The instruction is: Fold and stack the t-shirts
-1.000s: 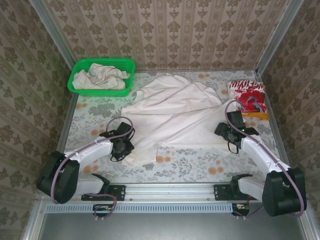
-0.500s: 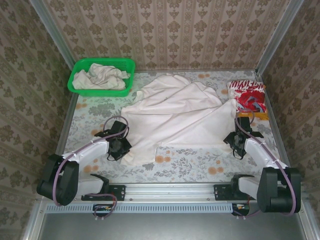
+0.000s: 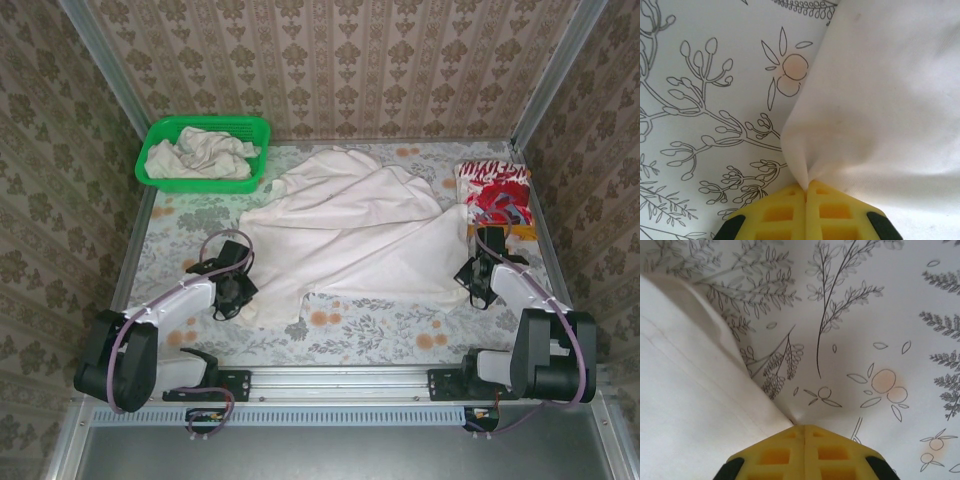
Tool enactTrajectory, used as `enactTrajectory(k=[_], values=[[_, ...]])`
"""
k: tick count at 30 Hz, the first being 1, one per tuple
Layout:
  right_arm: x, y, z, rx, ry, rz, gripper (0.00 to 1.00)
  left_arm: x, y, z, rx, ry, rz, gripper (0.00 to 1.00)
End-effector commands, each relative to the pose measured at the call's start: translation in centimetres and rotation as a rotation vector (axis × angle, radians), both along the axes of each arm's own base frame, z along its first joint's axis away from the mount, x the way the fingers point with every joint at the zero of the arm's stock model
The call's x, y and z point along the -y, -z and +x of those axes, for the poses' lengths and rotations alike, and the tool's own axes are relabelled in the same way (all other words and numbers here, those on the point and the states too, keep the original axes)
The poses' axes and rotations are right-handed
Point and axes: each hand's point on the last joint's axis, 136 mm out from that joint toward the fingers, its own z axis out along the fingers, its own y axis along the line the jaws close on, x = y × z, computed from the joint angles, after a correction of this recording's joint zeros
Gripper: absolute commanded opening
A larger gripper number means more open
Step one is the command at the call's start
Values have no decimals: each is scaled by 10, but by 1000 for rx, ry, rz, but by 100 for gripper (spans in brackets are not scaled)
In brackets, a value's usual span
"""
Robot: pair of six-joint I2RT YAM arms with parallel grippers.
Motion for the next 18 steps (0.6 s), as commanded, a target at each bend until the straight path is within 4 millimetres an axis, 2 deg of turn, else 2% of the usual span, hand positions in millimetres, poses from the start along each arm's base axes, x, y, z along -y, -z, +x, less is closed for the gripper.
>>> enactTrajectory(k=[1, 6, 8, 13, 16, 18], values=[[3, -23, 18, 87, -27, -19, 0, -22, 1, 1, 21, -24, 106, 0], [-7, -51, 33, 218, -87, 4, 0, -21, -6, 6, 44, -23, 104, 0], [-12, -72, 45, 301, -148, 0, 0, -21, -13, 11, 64, -24, 97, 0], [-16, -143, 79, 523, -322, -100, 0, -23, -38, 26, 125, -31, 69, 0], [-30, -190, 97, 674, -438, -113, 0, -27, -55, 31, 164, -33, 67, 0], [-46, -211, 99, 745, -524, -101, 0, -29, -63, 31, 182, -37, 66, 0]])
